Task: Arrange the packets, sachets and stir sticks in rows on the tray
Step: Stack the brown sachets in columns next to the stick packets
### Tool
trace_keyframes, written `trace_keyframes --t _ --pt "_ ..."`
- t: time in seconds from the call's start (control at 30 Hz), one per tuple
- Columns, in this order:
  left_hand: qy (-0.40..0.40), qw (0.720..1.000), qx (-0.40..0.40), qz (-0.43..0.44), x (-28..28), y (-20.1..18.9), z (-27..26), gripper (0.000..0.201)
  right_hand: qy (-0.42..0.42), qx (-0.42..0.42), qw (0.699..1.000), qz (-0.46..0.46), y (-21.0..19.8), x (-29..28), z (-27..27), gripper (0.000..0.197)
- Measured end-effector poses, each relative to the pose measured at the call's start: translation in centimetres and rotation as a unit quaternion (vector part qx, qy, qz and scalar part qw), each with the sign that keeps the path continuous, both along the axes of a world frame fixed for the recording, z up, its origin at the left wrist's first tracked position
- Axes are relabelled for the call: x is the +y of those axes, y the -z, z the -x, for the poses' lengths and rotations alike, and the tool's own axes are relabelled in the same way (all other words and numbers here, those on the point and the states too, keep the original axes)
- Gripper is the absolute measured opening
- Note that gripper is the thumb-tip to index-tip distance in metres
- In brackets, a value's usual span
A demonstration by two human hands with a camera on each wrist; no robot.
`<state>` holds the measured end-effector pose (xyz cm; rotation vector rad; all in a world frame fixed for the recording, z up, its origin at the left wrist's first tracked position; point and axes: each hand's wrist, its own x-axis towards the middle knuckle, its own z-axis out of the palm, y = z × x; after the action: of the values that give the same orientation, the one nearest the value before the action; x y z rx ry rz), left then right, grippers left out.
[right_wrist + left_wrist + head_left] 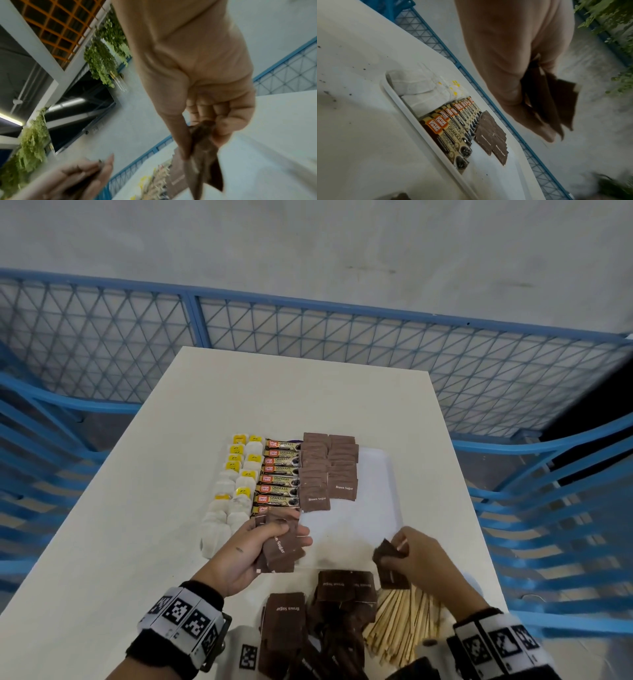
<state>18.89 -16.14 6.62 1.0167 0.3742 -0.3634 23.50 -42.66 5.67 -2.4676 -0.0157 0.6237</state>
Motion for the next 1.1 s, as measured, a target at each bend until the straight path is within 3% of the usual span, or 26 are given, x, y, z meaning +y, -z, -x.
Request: trace_keyframes --t 0.13,0.2,0.27,0.37,0.53,0.67,0.9,1.03,1.1 --pt "0.005 1.0 0.0 -0.011 -0.8 -0.1 -0.1 0.018 0.002 0.019 0.981 -0.193 -3.5 3.9 -0.7 0.027" --pt "0.02 0.998 0.004 -0.052 -1.1 0.0 0.0 0.036 -0.009 0.043 0.959 -0.28 -4.0 6.1 -0.5 0.029" --pt "0.037 0.996 0.005 -0.077 -1.2 0.0 0.2 0.052 -0.02 0.036 0.949 -0.311 -3.9 7.9 -0.2 0.031" --pt "0.06 0.995 -0.012 -0.078 -0.9 0.1 0.7 0.062 -0.034 -0.019 0.956 -0.29 -3.0 9.9 0.0 0.03" --pt "0.089 0.993 -0.031 -0.065 0.5 0.2 2.1 0.041 -0.158 -0.103 0.956 -0.224 -1.7 10.8 1.0 0.015" --pt "0.114 0.989 -0.024 -0.09 0.9 1.0 3.2 0.051 -0.23 -0.1 0.941 -0.228 -1.0 10.2 2.4 0.025" --pt "0.128 0.982 -0.002 -0.143 1.0 1.1 3.8 0.036 -0.262 -0.12 0.951 -0.114 0.4 7.8 5.5 0.02" --pt "0.183 0.96 0.005 -0.211 1.6 2.4 4.5 0.035 -0.418 -0.12 0.9 0.011 2.8 6.5 8.1 0.045" --pt "0.243 0.924 -0.022 -0.294 1.4 3.4 4.9 0.03 -0.466 -0.091 0.878 0.062 3.9 6.5 8.9 0.053"
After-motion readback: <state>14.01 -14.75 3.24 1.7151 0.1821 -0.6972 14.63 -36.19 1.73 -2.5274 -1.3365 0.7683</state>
